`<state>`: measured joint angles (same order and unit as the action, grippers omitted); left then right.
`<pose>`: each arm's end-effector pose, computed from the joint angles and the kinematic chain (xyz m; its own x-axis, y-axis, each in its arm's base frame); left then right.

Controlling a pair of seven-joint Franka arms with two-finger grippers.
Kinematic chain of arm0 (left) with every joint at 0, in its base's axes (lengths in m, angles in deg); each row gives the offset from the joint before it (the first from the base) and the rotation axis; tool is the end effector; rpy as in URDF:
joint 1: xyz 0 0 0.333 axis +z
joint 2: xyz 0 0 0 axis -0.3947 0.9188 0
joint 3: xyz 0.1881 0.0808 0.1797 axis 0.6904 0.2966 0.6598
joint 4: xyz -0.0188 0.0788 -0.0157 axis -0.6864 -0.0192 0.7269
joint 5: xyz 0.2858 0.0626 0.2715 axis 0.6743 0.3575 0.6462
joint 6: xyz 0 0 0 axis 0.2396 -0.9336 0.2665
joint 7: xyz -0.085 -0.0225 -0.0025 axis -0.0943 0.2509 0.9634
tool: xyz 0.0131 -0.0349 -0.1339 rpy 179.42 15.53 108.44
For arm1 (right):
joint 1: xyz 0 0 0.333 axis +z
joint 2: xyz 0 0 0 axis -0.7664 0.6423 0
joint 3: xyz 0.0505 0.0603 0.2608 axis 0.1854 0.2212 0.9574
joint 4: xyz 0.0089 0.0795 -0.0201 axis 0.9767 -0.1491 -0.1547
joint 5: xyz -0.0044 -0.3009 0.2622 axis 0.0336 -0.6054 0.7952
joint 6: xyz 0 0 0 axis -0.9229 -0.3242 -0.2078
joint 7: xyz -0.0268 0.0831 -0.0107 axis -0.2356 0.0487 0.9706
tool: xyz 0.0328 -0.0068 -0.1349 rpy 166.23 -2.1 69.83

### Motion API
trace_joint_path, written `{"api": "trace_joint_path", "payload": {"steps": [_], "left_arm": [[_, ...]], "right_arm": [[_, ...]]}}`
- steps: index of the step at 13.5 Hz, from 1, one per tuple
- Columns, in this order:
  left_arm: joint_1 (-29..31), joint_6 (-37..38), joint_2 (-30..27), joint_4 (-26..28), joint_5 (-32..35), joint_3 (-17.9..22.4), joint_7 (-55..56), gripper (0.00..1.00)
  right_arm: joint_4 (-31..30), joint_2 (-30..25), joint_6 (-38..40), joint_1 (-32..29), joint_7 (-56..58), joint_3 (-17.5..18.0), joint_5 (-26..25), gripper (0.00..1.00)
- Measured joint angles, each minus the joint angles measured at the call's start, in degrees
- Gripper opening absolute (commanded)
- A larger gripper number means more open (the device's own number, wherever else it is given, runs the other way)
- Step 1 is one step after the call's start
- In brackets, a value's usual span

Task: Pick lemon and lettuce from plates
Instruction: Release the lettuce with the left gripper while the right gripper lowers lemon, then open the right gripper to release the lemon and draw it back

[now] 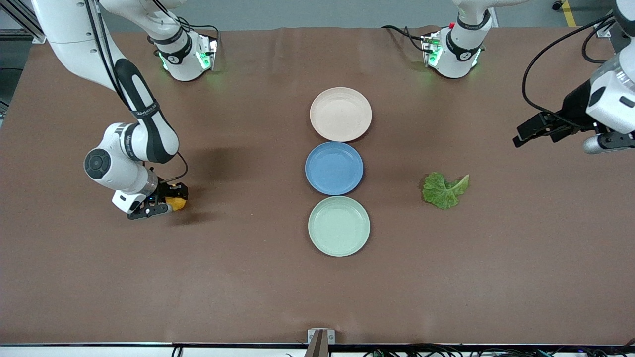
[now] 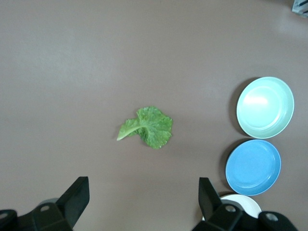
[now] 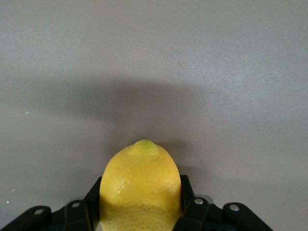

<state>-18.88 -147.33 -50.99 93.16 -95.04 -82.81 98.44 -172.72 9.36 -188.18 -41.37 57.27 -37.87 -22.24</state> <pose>0.5614 -0.0485 0.5265 0.9840 0.1763 0.0255 0.1713 -0.9756 0.1377 0.5512 0.0282 0.1110 0.9798 0.1986 -0.0231 0.1960 -0.9768 -0.0857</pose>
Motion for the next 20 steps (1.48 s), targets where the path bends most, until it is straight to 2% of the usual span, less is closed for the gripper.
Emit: {"api": "trace_joint_path", "payload": {"steps": [1, 2, 7, 9, 13, 16, 18, 20], "left_arm": [[0.07, 0.08, 0.20, -0.54, 0.00, 0.00, -0.05, 1.00], [0.04, 0.09, 0.40, -0.77, 0.00, -0.03, -0.04, 1.00], [0.10, 0.09, 1.17, -2.63, 0.00, -0.01, -0.04, 1.00], [0.18, 0.09, 1.31, -3.64, 0.00, 0.03, -0.04, 1.00], [0.21, 0.09, 1.54, -3.84, 0.00, 0.08, -0.05, 1.00], [0.21, 0.09, 2.21, -3.98, 0.00, 0.12, -0.04, 1.00], [-0.08, 0.09, 3.13, -4.82, 0.00, 0.82, -0.04, 1.00], [-1.67, 0.09, 3.88, -5.58, 0.00, 3.24, -0.05, 1.00]], "right_arm": [[0.13, 0.01, 0.00, 0.09, 0.04, 0.04, 0.00, 0.45], [0.20, 0.04, 0.00, 0.16, 0.04, 0.14, 0.01, 0.99], [1.19, 0.10, 0.09, 0.24, -0.04, 0.33, 0.09, 1.00], [3.12, 0.09, 2.64, 0.27, -0.67, 0.32, 0.13, 1.00], [9.01, -1.82, 14.03, 0.27, -5.84, -0.34, -1.21, 1.00], [14.01, -4.92, 25.45, 0.24, -13.07, -0.76, -8.97, 1.00], [18.47, -6.50, 32.80, 0.20, -14.22, -0.98, -10.19, 1.00], [23.26, -7.84, 39.64, 0.08, -14.27, -1.90, -11.98, 1.00]]}}
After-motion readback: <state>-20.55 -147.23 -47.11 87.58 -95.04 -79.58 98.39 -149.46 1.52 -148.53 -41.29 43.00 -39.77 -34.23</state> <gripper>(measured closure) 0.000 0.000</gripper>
